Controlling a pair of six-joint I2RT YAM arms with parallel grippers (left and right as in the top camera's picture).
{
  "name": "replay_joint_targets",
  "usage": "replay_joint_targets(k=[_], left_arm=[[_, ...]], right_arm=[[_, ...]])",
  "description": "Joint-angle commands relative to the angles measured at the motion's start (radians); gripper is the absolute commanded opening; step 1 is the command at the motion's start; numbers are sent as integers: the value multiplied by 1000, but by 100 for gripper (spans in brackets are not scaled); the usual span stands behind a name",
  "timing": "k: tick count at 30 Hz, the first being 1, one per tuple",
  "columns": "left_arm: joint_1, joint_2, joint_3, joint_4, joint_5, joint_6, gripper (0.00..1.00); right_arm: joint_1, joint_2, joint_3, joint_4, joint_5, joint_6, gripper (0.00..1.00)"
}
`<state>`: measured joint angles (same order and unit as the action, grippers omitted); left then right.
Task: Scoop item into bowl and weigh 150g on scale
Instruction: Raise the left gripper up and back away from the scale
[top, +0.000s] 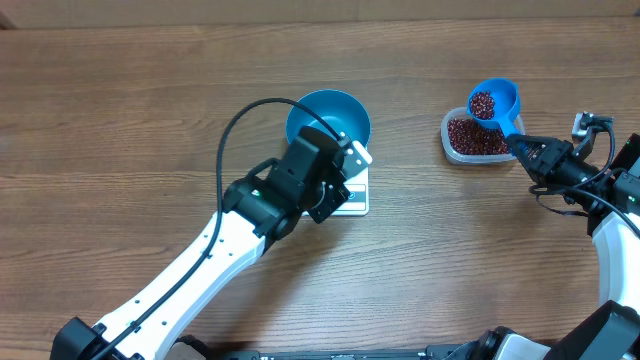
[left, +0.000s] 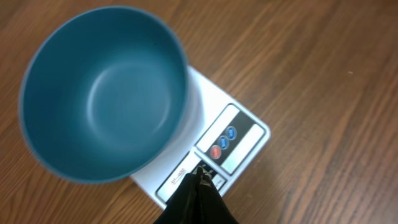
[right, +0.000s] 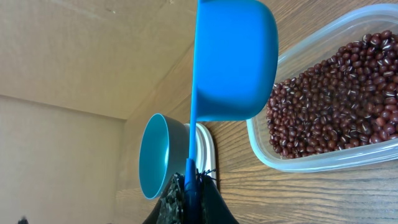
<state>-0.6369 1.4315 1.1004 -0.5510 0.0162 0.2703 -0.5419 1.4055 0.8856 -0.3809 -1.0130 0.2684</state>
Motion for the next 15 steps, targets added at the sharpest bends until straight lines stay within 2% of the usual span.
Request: replay_joint_targets(k=[1, 6, 15], left_arm=[[53, -31, 23, 1, -22, -64, 4], [102, -56, 53, -18, 3, -64, 4], [114, -61, 246, -330, 3, -26, 4]], right_arm=[[-4, -23, 26, 9, -10, -6, 4], [-4, -23, 26, 5, -10, -6, 4], [-4, -23, 26, -2, -10, -3, 4]])
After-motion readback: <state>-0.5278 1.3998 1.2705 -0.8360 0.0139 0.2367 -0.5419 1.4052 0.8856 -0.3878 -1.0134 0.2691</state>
